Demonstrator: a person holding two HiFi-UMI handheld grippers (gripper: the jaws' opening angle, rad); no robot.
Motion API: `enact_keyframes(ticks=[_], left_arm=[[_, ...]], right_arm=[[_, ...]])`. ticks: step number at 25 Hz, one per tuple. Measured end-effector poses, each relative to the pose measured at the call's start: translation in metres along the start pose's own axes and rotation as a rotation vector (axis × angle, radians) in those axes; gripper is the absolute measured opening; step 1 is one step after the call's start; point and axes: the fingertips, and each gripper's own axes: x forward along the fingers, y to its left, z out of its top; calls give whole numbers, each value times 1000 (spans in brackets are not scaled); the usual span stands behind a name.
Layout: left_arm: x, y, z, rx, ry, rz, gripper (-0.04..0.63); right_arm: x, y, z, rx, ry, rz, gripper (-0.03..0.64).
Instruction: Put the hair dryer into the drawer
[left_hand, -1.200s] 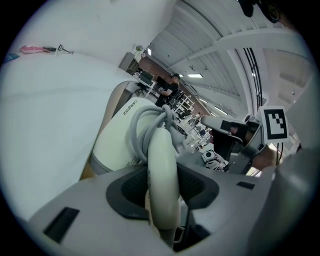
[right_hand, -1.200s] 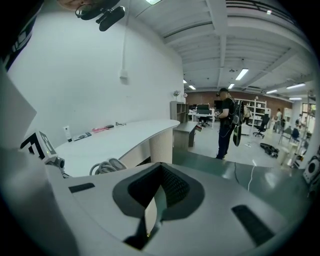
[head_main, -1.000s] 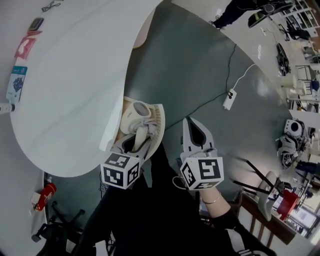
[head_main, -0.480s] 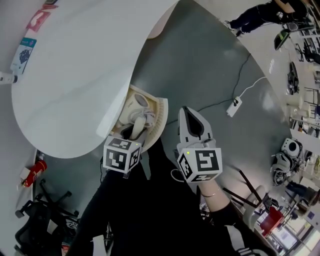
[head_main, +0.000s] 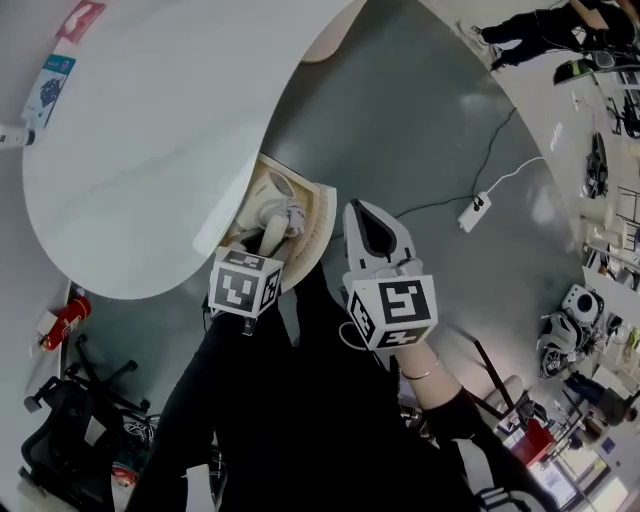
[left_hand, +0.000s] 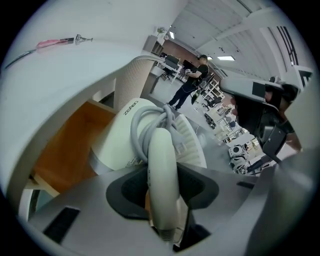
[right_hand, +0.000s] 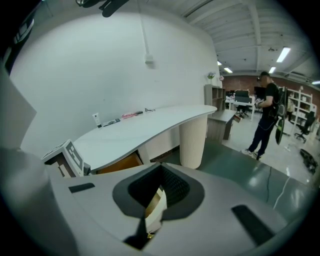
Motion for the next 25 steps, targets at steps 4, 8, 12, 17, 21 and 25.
enact_keyframes(ticks=[4, 8, 12, 17, 21, 25], left_arm=[[7, 3, 0, -27, 7, 18, 167], [11, 8, 1, -55, 5, 31, 167], [12, 13, 0, -72, 16, 45, 167], [16, 21, -10, -86, 54, 57, 167], [21, 30, -17, -76, 83, 78, 167], [30, 43, -18, -53, 82, 107, 167]], right_arm=[[14, 12, -9, -37, 55, 77, 2], [27, 28, -16, -83, 106, 148, 2], [36, 42, -26, -122, 169, 206, 2], [45, 56, -35, -160, 229, 252, 2], [51, 62, -43, -183, 276, 259, 2], [53, 68, -53, -209, 317, 272, 2]])
